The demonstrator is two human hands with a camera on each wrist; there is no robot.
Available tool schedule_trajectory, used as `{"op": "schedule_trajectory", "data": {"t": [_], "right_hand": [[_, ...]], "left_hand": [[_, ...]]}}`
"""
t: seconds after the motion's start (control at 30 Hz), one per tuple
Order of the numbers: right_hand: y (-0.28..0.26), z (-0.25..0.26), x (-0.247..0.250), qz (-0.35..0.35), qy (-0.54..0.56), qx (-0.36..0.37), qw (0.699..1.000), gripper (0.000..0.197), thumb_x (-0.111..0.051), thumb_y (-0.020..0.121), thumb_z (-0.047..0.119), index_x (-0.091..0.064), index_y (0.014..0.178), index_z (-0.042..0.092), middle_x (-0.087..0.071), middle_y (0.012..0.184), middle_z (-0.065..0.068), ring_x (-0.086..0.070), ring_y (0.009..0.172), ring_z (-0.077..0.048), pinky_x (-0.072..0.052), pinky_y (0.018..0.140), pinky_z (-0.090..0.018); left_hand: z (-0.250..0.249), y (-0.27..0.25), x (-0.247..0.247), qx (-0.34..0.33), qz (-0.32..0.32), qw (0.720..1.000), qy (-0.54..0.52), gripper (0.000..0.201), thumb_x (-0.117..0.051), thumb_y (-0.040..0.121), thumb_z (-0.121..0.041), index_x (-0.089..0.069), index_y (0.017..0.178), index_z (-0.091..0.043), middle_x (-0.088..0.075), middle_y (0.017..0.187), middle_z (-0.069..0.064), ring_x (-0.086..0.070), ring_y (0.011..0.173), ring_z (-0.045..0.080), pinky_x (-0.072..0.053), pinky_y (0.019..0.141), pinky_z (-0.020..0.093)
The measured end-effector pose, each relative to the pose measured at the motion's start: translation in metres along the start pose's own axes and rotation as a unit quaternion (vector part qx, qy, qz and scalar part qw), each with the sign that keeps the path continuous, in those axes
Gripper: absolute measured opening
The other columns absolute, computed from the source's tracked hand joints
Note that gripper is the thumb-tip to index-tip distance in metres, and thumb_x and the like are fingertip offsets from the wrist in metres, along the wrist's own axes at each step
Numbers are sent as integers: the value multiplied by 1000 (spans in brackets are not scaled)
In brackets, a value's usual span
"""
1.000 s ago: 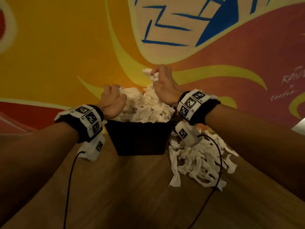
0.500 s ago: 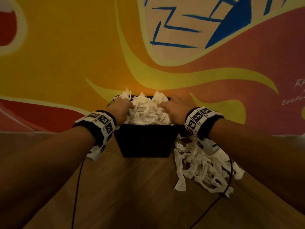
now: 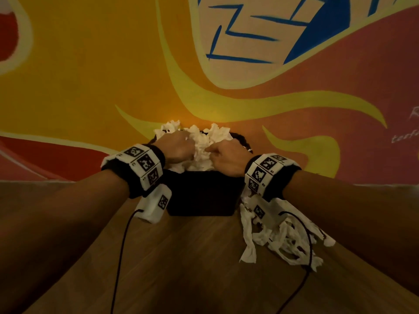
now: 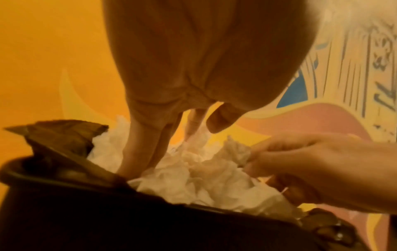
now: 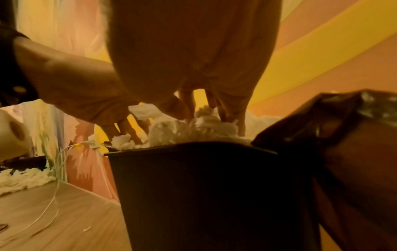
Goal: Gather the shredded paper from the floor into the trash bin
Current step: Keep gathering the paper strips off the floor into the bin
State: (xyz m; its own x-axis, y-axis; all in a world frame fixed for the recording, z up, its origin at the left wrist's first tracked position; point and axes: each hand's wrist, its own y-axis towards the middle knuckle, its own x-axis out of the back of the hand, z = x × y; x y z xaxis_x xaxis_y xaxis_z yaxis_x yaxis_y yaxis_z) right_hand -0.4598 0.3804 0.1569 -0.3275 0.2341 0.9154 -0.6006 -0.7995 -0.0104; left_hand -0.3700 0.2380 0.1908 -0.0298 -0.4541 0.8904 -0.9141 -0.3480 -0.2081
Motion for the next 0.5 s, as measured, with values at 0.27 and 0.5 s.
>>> {"op": "schedule_trajectory", "data": {"t": [0.27, 0.5], "right_hand": [[10, -8, -2, 59, -98, -14, 993, 31, -45, 96, 37, -71, 107, 23, -70, 110, -5, -63, 96, -27, -53, 80, -35], [29, -15, -3, 114, -92, -31, 989, 30, -48, 97, 29, -66, 121, 24, -64, 125, 1, -61, 107, -21, -45, 84, -23]], "left_hand": [[-14, 13, -20, -3, 76, 987, 139, 38, -40, 101, -32, -51, 72, -10, -61, 90, 17, -57, 79, 28, -37, 65, 30], [-16, 36, -33, 28, 107, 982, 153, 39, -47, 99, -33, -56, 114, 2, -59, 116, 20, -58, 109, 33, -50, 85, 39]]}}
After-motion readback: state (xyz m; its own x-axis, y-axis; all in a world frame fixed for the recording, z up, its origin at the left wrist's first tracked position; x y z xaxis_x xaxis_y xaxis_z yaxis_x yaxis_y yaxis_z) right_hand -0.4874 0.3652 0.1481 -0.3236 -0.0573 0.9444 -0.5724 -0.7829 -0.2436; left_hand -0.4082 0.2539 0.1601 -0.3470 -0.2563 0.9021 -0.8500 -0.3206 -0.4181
